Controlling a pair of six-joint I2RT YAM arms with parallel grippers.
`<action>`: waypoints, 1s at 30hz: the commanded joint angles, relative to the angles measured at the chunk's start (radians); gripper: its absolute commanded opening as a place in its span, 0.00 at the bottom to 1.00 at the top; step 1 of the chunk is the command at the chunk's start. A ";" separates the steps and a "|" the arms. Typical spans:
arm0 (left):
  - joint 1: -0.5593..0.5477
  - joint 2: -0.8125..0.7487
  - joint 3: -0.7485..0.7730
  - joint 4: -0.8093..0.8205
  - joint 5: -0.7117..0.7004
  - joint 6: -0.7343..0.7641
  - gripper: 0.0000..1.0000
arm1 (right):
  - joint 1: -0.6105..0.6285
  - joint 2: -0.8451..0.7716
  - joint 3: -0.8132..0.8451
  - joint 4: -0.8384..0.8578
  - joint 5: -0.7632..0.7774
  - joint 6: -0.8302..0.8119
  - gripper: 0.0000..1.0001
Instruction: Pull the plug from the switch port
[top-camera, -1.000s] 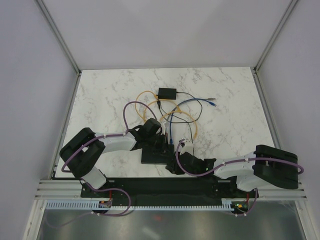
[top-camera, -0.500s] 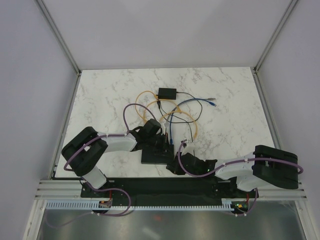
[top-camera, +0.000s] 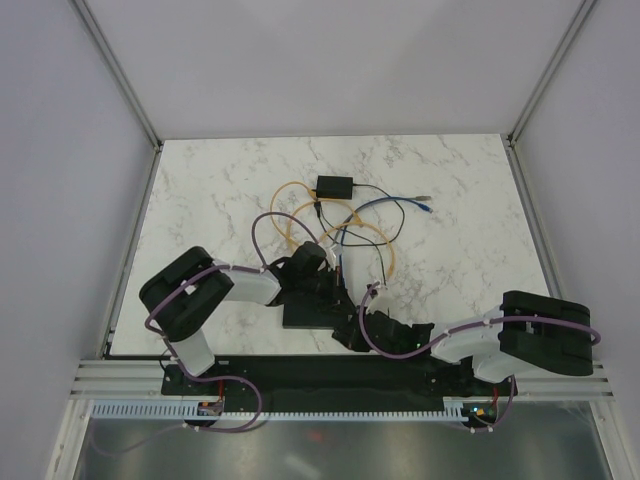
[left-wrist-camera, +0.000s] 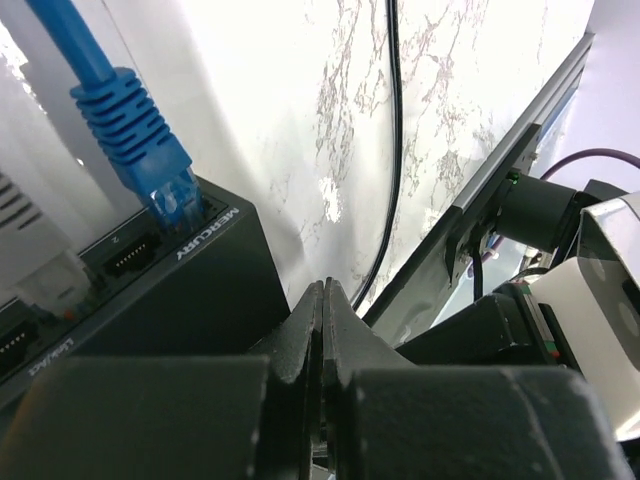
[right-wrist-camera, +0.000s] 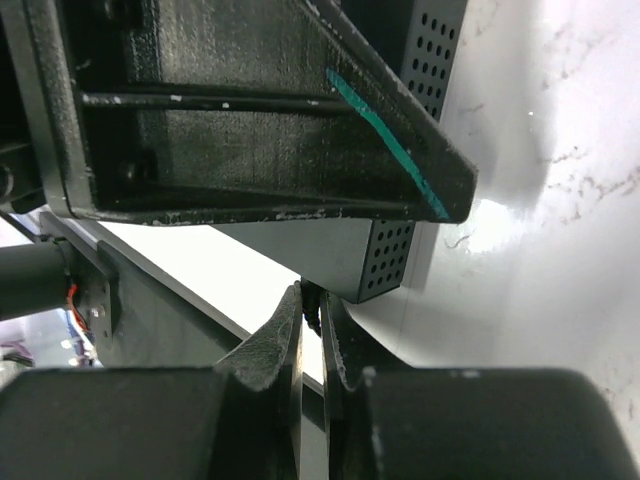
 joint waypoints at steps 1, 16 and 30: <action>0.005 0.082 -0.066 -0.171 -0.145 0.051 0.02 | 0.020 0.025 -0.049 0.012 -0.004 0.044 0.00; 0.006 0.147 -0.077 -0.135 -0.141 0.057 0.02 | 0.071 0.035 -0.012 -0.140 0.054 0.055 0.00; 0.008 0.180 -0.068 -0.132 -0.127 0.079 0.02 | 0.081 -0.030 -0.069 -0.167 0.090 0.113 0.00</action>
